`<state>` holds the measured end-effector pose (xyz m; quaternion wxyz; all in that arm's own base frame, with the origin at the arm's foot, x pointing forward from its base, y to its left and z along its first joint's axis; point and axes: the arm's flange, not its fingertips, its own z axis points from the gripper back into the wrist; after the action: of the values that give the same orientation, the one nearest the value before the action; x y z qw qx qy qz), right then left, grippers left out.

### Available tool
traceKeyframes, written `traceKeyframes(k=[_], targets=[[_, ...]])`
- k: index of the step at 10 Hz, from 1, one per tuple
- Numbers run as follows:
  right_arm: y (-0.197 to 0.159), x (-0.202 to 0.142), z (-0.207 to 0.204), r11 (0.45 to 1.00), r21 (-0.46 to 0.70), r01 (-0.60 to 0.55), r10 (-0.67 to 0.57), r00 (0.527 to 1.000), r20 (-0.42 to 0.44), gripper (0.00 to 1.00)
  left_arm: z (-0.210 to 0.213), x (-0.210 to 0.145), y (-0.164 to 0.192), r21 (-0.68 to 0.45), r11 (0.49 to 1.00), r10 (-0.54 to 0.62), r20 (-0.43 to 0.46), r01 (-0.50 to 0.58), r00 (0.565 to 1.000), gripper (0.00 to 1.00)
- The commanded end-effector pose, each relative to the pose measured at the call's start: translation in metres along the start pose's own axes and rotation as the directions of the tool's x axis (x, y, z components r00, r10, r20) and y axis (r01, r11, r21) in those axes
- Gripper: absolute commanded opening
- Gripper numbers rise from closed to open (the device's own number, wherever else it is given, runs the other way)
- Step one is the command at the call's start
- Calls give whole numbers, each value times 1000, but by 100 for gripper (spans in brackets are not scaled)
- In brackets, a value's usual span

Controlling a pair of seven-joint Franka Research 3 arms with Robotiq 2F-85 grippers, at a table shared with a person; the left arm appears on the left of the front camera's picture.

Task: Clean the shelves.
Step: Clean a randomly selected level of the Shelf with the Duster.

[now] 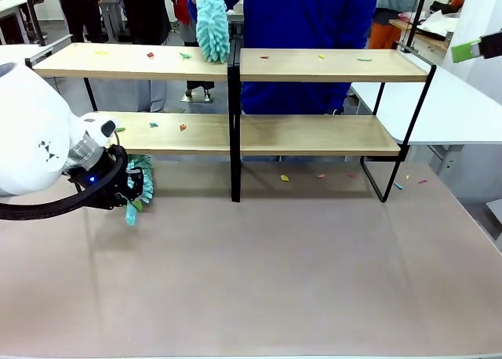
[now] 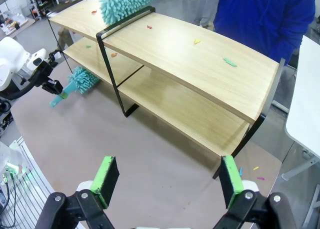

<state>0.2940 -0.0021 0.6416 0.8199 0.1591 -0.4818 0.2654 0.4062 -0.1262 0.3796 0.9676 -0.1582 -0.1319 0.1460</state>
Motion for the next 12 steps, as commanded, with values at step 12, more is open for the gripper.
traceKeyframes(k=[12], targets=[[0, -1, 0, 1000, 6, -5, 5, 1000, 3, 100, 124, -48, 150, -670, 665, -677, -354, 330, 645, 13]])
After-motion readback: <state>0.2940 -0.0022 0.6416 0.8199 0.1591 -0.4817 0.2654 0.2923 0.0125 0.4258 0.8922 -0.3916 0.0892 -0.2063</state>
